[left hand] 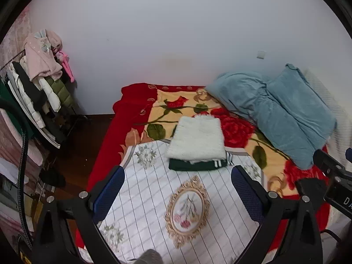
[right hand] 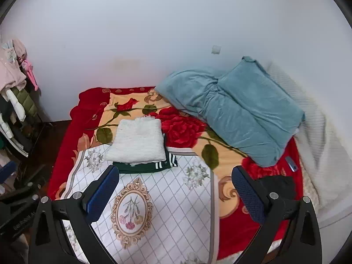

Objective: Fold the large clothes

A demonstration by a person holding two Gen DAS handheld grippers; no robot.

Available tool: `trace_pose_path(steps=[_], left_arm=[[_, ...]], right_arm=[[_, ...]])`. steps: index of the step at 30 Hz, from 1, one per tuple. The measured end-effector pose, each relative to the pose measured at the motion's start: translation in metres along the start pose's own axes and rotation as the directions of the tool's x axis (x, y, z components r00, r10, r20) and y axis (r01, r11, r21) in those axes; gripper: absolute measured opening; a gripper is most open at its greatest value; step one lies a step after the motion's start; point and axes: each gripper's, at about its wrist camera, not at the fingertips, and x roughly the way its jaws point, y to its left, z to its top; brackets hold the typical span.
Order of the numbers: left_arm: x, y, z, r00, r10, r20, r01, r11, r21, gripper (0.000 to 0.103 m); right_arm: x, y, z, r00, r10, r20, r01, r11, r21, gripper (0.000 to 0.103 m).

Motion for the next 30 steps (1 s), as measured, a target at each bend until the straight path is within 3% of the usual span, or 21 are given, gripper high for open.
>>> trace_pose_path(steps=[5, 13, 30], left_arm=[[-0.036, -0.005, -0.002, 0.999, -0.004, 0.032, 0.004, 1.000, 0.024, 0.099], [-0.076, 0.000, -0.004, 0.997, 0.009, 0.077, -0.008, 1.000, -0.017, 0.099], [-0.105, 0.008, -0.015, 0.993, 0.046, 0.106, -0.041, 0.998, -0.050, 0.099]], right_arm=[[-0.061, -0.006, -0.011, 1.000, -0.022, 0.019, 0.022, 1.000, 0.010, 0.103], [-0.120, -0.013, -0.016, 0.999, -0.013, 0.048, 0.013, 1.000, -0.001, 0.103], [-0.154, -0.015, -0.015, 0.997, -0.005, 0.071, 0.007, 1.000, -0.028, 0.103]])
